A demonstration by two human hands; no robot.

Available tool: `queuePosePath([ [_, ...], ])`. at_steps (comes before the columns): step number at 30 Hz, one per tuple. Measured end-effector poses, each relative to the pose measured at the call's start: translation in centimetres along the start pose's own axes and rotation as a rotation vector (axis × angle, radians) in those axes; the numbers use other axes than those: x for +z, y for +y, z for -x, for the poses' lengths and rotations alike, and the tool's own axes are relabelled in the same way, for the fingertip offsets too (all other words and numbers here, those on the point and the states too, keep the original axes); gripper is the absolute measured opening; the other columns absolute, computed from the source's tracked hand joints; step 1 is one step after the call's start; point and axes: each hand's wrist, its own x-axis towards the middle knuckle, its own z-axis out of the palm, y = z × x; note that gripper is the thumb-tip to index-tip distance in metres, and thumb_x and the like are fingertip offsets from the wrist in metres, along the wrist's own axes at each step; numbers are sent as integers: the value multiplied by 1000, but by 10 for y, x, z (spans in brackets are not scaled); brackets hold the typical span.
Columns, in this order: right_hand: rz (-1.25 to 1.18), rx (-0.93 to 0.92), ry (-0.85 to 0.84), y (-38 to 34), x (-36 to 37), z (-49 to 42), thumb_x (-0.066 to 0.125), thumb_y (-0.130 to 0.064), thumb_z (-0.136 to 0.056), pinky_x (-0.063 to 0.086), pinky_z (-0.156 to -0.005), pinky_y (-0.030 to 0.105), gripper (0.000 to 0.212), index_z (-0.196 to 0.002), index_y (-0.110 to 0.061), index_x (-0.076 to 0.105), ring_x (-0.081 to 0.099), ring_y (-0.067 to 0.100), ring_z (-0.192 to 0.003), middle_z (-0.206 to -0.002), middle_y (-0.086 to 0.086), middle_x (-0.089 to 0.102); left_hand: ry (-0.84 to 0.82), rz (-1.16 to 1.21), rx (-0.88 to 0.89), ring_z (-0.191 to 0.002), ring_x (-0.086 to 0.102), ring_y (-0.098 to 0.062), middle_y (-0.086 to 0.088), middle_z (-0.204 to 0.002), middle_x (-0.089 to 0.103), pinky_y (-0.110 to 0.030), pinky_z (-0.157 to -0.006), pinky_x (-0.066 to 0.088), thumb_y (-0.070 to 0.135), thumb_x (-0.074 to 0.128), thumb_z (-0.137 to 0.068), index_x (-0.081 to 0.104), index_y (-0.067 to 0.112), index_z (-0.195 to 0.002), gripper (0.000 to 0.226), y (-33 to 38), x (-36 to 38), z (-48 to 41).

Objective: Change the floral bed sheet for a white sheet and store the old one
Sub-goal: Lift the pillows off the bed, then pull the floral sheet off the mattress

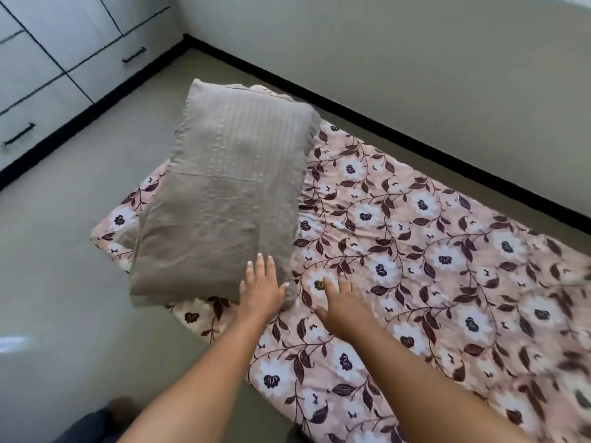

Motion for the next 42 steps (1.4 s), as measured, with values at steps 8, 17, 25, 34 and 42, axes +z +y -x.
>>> queuePosePath([
  [8,-199,274,108,182,46,123,43,-58,-101,10,-122,59,79,-162,-28,1,1,41,-155,-170,12,-1,-173,-216,404,-154,-4,-34,-2,-167,-11,-61,-120,17,51,49,-98,0,22,-159,84,179,97,107],
  [17,-563,657,104,400,179,312,42,-59,-101,12,-122,59,78,-163,-29,4,0,41,-155,-170,11,-5,-395,-505,725,-153,-5,-38,-7,-167,-11,-63,-117,24,52,46,-99,-3,19,-159,85,368,256,275],
  [25,-873,1063,116,532,333,425,44,-57,-101,25,-120,54,77,-162,-23,12,12,40,-154,-169,16,4,-672,-641,904,-152,-11,-38,-13,-166,-16,-55,-123,14,51,53,-98,-11,14,-158,96,463,422,396],
  [34,-1363,1494,492,607,472,413,65,-27,-94,43,-110,42,71,-152,-3,32,48,40,-135,-153,22,42,-689,-936,1032,-150,-16,-42,-22,-165,-11,-57,-122,-3,49,70,-88,-13,15,-158,114,488,559,367],
  [42,-1552,1943,826,634,497,410,68,-22,-96,45,-86,24,40,-133,-8,64,63,30,-122,-132,13,67,-705,-1008,1040,-150,-3,-48,-29,-162,-4,-59,-119,-1,48,77,-81,4,17,-161,112,502,584,350],
])
